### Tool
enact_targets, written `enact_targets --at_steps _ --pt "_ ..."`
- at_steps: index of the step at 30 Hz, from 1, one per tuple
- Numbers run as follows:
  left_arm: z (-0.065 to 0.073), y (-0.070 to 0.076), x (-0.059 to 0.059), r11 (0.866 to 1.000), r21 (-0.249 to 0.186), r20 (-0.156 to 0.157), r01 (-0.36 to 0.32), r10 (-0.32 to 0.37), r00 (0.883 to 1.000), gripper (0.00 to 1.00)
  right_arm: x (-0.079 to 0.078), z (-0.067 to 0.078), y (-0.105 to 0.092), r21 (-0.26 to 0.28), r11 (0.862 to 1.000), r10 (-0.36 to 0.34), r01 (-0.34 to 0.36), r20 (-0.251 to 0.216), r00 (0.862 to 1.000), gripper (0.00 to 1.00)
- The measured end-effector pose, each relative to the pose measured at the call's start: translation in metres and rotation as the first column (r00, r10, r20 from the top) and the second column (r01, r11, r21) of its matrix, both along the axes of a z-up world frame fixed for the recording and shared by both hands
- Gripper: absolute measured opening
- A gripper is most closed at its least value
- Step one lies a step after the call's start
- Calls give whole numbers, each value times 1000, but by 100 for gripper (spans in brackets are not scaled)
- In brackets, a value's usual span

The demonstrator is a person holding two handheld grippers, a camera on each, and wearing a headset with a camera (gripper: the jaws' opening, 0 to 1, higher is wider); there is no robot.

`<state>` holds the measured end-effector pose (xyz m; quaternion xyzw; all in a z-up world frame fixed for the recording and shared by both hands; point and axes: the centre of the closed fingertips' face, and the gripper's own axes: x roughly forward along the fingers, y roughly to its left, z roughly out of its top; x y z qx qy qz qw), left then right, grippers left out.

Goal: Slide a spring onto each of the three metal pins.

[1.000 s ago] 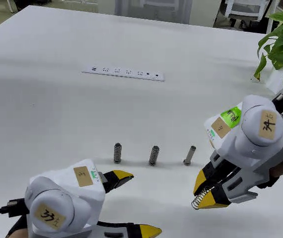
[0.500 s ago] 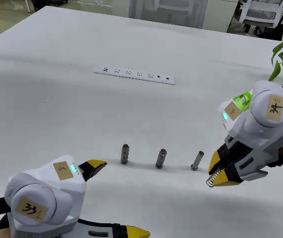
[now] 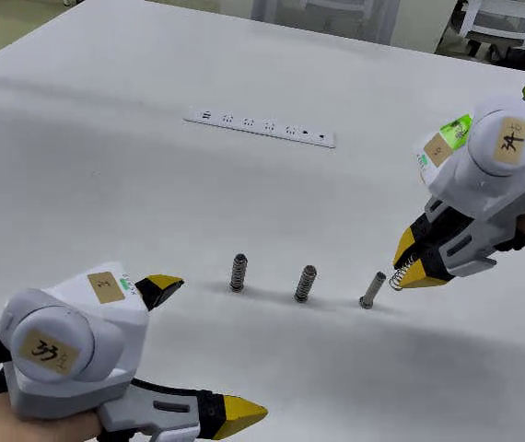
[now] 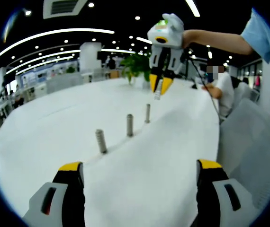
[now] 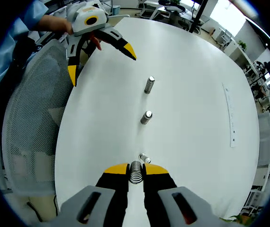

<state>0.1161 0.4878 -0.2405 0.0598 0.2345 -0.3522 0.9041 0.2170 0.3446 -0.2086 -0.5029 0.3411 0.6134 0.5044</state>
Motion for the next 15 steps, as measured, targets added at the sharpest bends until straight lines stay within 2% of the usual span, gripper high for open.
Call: enact_targets --at_steps 5,8,15 --pt "-1 4 -1 1000 -2 -5 -7 7 1000 100 3 -1 2 -9 1000 2 -2 2 1000 12" --pt "-3 8 -1 1000 2 -11 -14 14 1000 100 13 -4 2 -21 1000 9 -9 9 1000 12" --pt "-7 13 -2 1000 1 -22 -22 22 1000 100 16 -7 5 -32 999 20 -20 5 1000 12"
